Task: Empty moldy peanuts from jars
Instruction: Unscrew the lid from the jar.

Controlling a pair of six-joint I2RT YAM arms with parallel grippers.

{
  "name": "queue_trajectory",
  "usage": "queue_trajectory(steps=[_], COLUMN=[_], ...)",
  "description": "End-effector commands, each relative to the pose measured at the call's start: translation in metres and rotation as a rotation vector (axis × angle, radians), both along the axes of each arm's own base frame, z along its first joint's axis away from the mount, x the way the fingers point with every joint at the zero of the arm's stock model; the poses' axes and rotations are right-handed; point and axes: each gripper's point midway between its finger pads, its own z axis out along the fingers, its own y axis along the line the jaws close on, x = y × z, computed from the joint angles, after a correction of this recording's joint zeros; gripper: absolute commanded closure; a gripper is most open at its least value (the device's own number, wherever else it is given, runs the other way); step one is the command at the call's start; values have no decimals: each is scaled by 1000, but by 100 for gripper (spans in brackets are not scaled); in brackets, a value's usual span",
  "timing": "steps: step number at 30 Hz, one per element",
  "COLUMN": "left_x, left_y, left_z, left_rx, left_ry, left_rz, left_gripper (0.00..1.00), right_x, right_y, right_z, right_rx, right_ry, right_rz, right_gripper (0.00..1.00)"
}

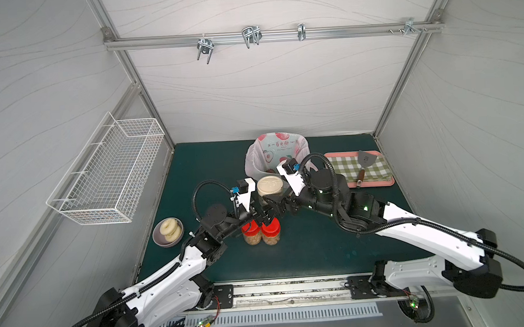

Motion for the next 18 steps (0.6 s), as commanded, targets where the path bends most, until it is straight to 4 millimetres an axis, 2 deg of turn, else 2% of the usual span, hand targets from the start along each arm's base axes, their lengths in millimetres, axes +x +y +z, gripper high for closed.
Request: queue_trajectory(steps=[1, 9, 18], left_x=[-10, -11, -14], left_y=[3, -2, -3], left_z=[50, 51, 54], left_rx=[-104, -106, -105], left_ry=[-124, -119, -121], left_rz=[-25, -47, -61], left_gripper=[100, 100, 100], right_x=[0, -2, -11], right_y=[8, 15, 18], right_z=[21, 18, 15], right_rx=[57, 44, 28], right_ry=[-23, -1, 39], right_rz=[8, 36, 83], right_gripper=[5, 8, 32])
